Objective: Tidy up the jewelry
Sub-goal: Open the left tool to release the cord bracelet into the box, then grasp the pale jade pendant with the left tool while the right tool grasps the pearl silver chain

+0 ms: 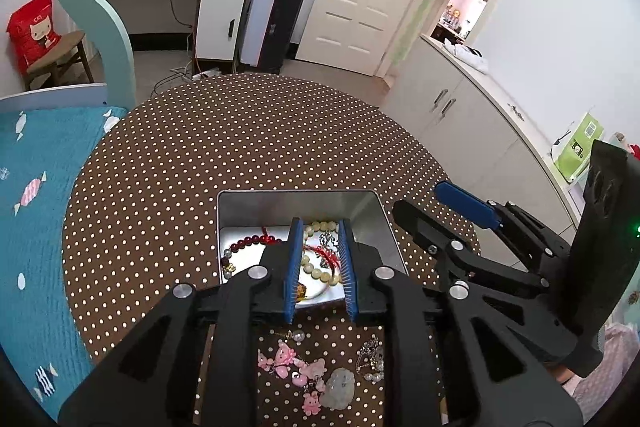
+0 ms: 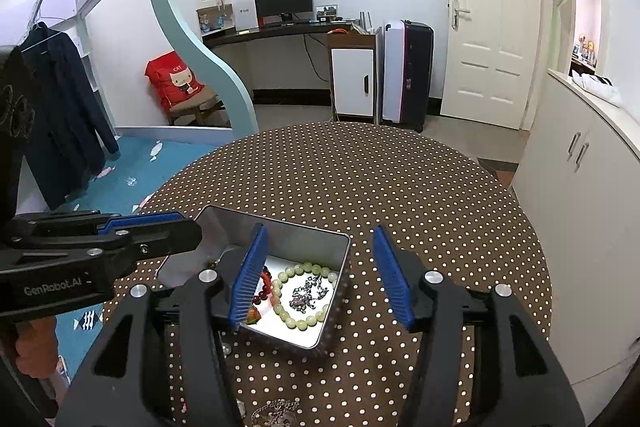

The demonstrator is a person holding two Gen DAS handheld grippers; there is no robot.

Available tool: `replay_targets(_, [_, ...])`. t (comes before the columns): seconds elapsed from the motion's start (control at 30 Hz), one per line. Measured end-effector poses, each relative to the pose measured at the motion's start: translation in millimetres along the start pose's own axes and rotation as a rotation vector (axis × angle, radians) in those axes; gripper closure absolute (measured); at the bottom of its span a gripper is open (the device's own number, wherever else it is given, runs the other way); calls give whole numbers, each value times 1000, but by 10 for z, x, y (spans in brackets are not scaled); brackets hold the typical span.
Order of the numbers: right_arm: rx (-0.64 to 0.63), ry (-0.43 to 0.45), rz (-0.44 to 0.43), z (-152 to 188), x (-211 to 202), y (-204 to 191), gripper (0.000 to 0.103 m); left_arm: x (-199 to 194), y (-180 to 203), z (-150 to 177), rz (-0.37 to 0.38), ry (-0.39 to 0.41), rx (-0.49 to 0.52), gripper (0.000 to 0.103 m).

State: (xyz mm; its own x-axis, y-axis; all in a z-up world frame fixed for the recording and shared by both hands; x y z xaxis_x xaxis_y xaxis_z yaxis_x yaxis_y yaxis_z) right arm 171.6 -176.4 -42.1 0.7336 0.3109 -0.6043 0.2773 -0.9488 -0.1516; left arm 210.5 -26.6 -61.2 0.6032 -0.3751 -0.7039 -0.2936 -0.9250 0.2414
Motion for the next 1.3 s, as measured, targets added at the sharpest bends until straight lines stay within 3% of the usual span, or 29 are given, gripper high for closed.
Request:
replay_targets(0.47, [-11, 52, 14, 128, -348, -40, 37, -240, 144, 304, -16, 9, 23, 84])
replay_targets(0.57, [-15, 62, 19, 185, -437, -65, 35, -308, 170, 389, -21, 16, 24, 77])
replay_targets(0.67, [-14, 72, 20, 256, -513, -76, 31, -366, 199, 473, -25, 21, 31, 76])
replay_targets(1.3, [12, -4, 31, 919, -431, -77, 30, -221, 110, 1028, -41, -42, 28, 66])
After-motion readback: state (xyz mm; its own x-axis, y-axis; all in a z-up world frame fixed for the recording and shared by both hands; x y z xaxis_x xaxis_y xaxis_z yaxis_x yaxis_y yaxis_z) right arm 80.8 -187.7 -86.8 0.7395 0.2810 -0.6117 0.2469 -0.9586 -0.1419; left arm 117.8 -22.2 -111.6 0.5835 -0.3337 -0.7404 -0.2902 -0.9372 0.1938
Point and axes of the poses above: each gripper's, at about its wrist camera, not at the fingertips, and x roughly the way its jaws point, y to its right, z to its underside, the point moved 2 cm from there along x, roughly the way its jaws point, and after that the axes turned 5 degrees about x, right-handed, at the moved point
